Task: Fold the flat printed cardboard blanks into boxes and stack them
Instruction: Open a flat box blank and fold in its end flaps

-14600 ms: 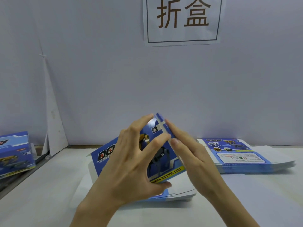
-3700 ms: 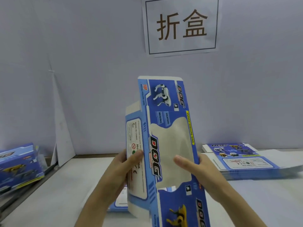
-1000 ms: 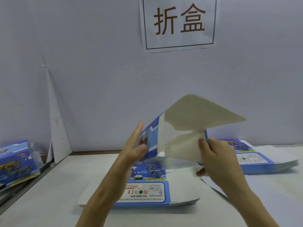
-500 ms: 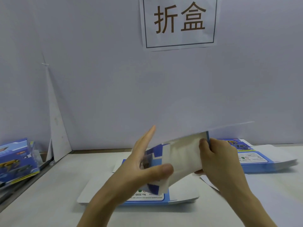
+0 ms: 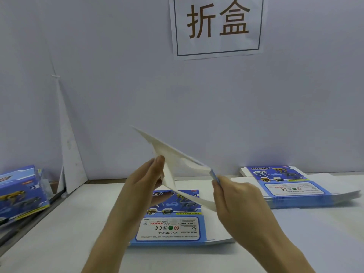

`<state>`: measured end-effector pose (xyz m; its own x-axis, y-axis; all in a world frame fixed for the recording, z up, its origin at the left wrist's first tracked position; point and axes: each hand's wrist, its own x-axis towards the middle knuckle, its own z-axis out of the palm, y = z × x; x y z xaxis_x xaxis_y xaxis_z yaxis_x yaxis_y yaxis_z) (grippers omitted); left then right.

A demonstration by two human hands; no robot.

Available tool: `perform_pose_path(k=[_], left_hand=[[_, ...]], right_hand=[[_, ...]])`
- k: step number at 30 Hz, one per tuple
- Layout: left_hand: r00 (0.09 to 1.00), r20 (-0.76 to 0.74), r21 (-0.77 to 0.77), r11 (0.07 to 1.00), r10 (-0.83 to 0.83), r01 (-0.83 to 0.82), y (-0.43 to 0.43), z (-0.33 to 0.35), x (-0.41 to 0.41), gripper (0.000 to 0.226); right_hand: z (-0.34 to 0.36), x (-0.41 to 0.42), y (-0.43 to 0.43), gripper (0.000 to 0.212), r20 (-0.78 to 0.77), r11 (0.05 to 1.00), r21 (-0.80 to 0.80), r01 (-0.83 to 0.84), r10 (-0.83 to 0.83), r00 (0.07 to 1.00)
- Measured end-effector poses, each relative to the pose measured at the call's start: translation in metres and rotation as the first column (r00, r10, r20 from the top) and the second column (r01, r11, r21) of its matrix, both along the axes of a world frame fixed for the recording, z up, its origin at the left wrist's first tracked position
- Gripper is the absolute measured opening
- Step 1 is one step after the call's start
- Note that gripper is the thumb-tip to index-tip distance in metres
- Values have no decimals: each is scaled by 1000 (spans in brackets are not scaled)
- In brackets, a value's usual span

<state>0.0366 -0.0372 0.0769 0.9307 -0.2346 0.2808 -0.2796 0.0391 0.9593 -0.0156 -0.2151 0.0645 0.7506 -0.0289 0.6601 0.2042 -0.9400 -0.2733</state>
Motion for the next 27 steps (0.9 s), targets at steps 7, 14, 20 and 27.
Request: perform_pose_path(k=[7,14,20,27], left_hand=[[993,-115,225,974,-1,27,21,8,-4,33],[709,492,516,486,506,-705,-9,-10,-2,34],[647,591,322,594,482,-737,-10,-7,-2,39],[854,520,285,948,-27,-143,-8,-11,-5,136]], right_hand=[[-10,9,-4,40,0,990,103,-95,95,995],[-12,8,2,43,-34,985,175,4,2,999],[-12,6,4,51,-260,846,527,-85,255,931],[1,14,-19,11,-210,420,906,48,348,914]])
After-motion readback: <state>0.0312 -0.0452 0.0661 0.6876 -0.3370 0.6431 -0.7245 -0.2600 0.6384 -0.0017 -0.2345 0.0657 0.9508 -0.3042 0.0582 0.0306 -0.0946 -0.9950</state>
